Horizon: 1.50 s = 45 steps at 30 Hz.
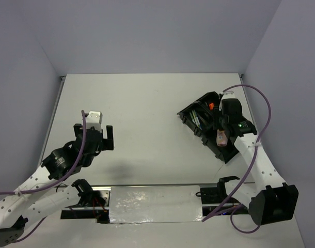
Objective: Sort the stationery into containers
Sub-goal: Place the stationery in the storage box.
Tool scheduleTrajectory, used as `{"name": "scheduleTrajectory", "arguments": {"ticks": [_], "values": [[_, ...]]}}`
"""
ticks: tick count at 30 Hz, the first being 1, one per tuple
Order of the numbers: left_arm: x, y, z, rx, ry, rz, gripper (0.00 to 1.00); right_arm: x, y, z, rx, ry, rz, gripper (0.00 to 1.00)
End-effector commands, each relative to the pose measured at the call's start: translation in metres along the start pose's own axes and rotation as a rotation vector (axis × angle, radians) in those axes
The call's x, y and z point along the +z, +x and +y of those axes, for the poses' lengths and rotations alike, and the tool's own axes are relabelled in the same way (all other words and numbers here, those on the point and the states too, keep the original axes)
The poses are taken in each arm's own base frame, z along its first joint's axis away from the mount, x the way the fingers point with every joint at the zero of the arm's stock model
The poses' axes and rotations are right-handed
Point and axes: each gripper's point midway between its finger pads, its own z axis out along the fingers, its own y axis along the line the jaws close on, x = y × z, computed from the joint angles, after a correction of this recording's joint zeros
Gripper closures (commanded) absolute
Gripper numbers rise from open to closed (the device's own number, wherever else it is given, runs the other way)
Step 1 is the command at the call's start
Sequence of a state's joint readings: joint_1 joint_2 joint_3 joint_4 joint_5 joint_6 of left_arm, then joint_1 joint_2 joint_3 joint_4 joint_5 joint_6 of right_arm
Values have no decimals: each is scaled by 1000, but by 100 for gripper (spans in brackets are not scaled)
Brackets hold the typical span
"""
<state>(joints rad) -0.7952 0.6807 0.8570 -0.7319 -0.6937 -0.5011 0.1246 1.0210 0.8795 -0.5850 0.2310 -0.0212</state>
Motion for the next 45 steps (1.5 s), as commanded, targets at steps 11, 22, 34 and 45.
{"name": "scheduleTrajectory", "arguments": {"ticks": [11,22,34,45], "values": [[0,-6,-2,-18,15,-29,1,13,-46,-25,-2,147,-112,94],[1,-5,-5,-9,27,-22,1,34,-21,-35,-1,248,-19,91],[1,-4,-4,-5,17,-19,1,36,-11,-28,20,210,7,77],[2,-4,-3,-1,11,-15,1,35,-9,-22,46,184,7,1]]}}
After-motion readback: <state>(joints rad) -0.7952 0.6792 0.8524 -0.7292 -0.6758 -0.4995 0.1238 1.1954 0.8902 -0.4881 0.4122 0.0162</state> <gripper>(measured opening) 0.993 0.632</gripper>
